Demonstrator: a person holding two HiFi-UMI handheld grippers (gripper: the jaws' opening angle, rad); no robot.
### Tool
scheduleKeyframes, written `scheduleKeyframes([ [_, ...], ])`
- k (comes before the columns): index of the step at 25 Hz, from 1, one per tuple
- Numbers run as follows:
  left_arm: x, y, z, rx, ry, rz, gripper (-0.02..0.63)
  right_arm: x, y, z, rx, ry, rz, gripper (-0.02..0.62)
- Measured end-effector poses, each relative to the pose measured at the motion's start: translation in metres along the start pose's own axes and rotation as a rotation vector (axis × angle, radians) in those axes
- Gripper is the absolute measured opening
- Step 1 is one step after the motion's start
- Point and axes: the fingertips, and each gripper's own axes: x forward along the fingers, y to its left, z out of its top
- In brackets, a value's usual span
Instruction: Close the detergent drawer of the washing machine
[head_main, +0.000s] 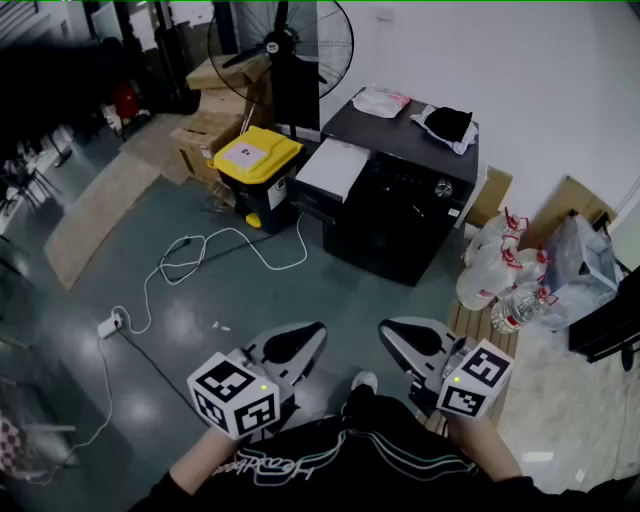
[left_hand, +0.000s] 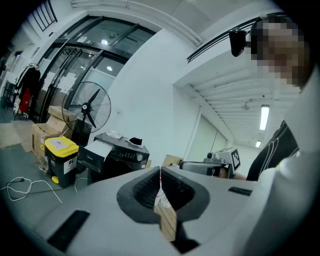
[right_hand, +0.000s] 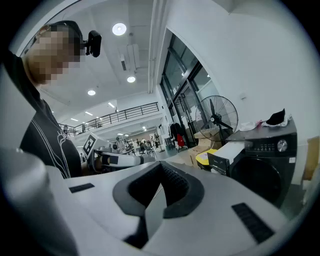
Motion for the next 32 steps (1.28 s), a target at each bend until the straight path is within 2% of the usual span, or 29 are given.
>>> scheduleKeyframes([
  [7, -0.003, 0.01, 0.003, -0.013, -0.006, 0.013, 0.029, 0.006, -0.004, -0.004, 0.025, 0.009, 0.0, 0.026],
  [14, 0.006, 0.032, 0.005, -0.034, 0.011, 0.031, 0.029, 0.024, -0.026, -0.006, 0.034, 0.03, -0.023, 0.026],
  [26, 0.047, 0.131, 0.028, -0.065, 0.047, 0.093, 0.029, 0.107, -0.108, 0.008, 0.117, 0.045, 0.002, 0.026],
  [32, 0.08, 0.19, 0.053, -0.026, 0.065, 0.116, 0.029, 0.151, -0.158, 0.025, 0.11, 0.066, -0.003, 0.028],
])
